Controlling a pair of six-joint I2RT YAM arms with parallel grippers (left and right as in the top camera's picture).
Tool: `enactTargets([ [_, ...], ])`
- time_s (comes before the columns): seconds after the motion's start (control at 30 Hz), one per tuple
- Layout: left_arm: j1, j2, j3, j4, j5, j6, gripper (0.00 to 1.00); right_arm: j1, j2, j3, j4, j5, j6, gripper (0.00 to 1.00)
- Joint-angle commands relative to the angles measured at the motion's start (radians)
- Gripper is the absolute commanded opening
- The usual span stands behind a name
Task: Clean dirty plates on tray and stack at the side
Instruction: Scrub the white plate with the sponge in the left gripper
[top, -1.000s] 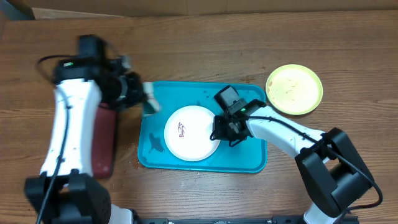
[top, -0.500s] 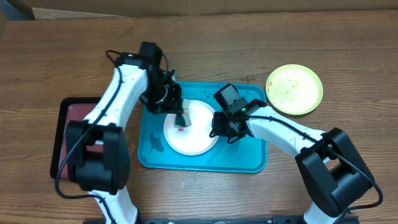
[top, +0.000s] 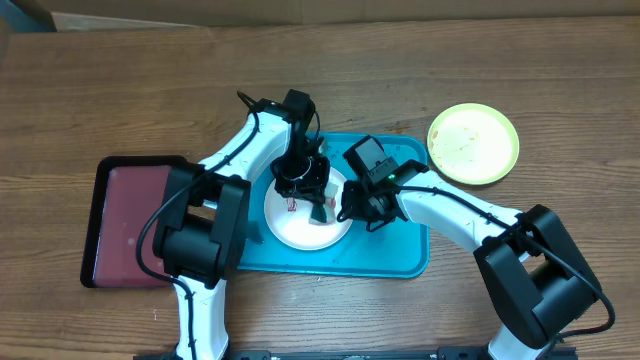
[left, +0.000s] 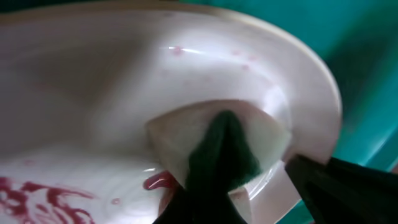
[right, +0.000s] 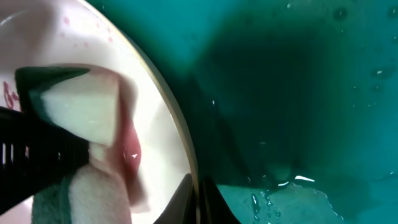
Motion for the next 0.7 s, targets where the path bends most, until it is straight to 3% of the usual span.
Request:
enactTargets([
  [0.0, 0.006, 0.045, -0.002, -0.03, -0.349, -0.133, 0.04, 0.0, -0.016, 0.001, 0.002, 0.011, -0.003, 0.04],
  [0.13, 0.015, 0.04, 0.005, -0.092, -0.678, -0.294, 0.04, 0.0, -0.016, 0.001, 0.001, 0.027, -0.003, 0.04],
  [0.33, 0.017, 0.04, 0.048, -0.159, -0.904, -0.371, 0.04, 0.0, -0.016, 0.001, 0.001, 0.031, -0.003, 0.04],
  [0.57, 0.018, 0.04, 0.227, -0.298, -0.896, -0.4, 0.04, 0.0, -0.016, 0.001, 0.0, 0.03, -0.003, 0.04],
  [0.67, 0.018, 0.04, 0.309, -0.326, -0.786, -0.354, 0.04, 0.0, -0.016, 0.001, -0.006, 0.03, -0.003, 0.04],
])
